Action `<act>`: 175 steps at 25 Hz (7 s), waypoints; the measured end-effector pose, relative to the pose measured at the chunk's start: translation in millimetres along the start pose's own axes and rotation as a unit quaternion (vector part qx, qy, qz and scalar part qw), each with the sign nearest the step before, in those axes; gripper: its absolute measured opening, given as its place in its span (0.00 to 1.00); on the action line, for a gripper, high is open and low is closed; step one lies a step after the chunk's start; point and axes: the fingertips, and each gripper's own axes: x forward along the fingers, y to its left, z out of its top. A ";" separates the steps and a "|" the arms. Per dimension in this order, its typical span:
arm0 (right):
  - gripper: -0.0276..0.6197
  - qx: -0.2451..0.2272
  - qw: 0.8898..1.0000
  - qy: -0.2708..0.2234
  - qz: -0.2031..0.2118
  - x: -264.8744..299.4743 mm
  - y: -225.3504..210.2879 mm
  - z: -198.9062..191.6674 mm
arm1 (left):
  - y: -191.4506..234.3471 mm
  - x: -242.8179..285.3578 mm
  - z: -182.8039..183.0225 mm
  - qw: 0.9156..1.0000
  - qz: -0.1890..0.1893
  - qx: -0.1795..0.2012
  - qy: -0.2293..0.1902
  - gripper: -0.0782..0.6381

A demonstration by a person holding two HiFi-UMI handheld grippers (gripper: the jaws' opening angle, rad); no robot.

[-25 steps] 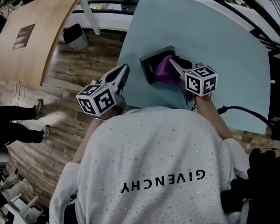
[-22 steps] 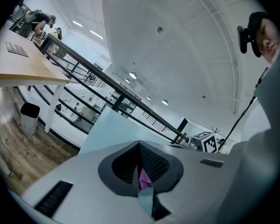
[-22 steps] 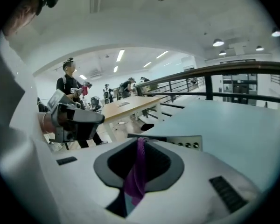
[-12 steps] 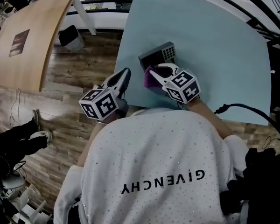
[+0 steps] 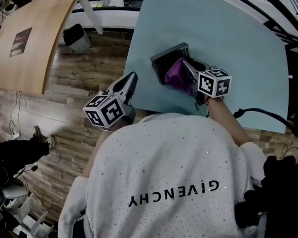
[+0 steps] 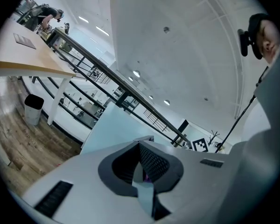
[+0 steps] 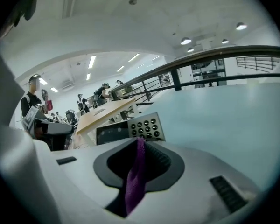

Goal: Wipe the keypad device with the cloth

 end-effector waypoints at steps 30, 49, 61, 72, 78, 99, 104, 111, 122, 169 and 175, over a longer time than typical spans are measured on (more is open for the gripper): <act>0.12 -0.101 0.987 0.038 0.117 11.1 75.0 -29.6 | -5.0 5.9 -2.4 1.000 -0.004 0.008 0.002 0.11; 0.12 0.055 0.996 -0.041 -0.062 -24.6 -55.6 1.3 | -2.0 13.5 -4.0 1.000 -0.010 0.008 0.017 0.11; 0.12 -0.063 0.979 0.058 0.183 3.8 100.3 -39.2 | -17.2 12.6 -15.1 1.000 -0.001 0.007 0.012 0.11; 0.12 -0.038 0.988 0.077 0.132 -12.3 37.7 -49.1 | -35.7 -18.6 -22.9 0.995 0.059 -0.055 -0.054 0.11; 0.12 0.030 0.997 0.041 0.062 -31.2 -35.4 -36.7 | -55.8 -22.0 -43.7 0.993 0.067 -0.079 -0.052 0.11; 0.12 0.046 0.990 -0.074 0.112 -12.0 -42.7 85.4 | -75.3 -106.8 -80.7 0.966 0.198 -0.109 -0.128 0.11; 0.12 0.087 0.988 -0.043 0.123 -6.9 -47.7 44.2 | -78.2 -111.0 -93.0 0.960 0.212 -0.112 -0.142 0.11; 0.12 0.102 0.988 0.023 0.114 -14.1 -55.3 -12.8 | -90.5 -102.4 -112.9 0.957 0.213 -0.131 -0.146 0.11; 0.12 0.059 0.989 0.084 0.103 -22.9 -56.9 -63.1 | -86.0 -90.1 -135.0 0.952 0.222 -0.148 -0.148 0.11; 0.12 -0.015 0.999 -0.022 -0.027 75.1 132.2 46.2 | 127.0 -75.6 51.2 0.993 0.044 -0.084 -0.063 0.11; 0.12 -0.094 0.991 -0.017 0.096 72.5 187.9 48.3 | 125.4 -67.7 53.6 0.993 0.022 -0.092 -0.073 0.11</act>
